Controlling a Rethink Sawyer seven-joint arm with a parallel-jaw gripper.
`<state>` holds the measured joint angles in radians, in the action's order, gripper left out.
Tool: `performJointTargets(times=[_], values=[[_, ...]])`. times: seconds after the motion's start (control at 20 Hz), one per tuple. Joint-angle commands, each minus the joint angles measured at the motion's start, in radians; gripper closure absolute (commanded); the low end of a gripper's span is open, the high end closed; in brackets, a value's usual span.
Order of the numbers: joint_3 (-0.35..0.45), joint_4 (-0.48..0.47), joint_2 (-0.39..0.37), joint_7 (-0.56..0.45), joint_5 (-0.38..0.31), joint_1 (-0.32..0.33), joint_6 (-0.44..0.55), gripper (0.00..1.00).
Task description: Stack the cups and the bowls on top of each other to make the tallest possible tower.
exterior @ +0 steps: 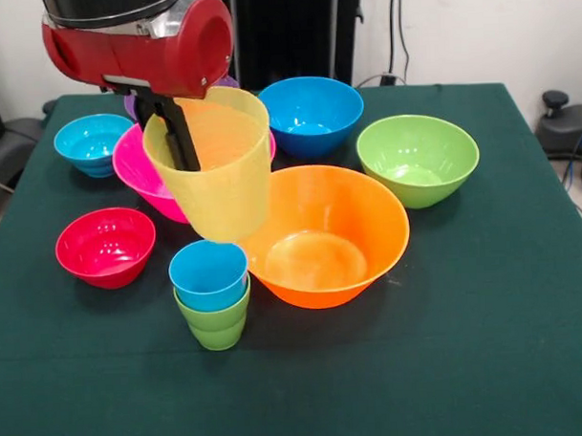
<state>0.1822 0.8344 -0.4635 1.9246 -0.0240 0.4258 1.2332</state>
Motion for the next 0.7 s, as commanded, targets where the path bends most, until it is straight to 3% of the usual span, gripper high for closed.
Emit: performJointTargets(times=[0.05, 0.7], values=[[0.094, 0.159, -0.016, -0.307, -0.065, 0.002, -0.012, 1.0], [0.09, 0.166, -0.006, -0.286, -0.107, -0.003, -0.102, 1.0]])
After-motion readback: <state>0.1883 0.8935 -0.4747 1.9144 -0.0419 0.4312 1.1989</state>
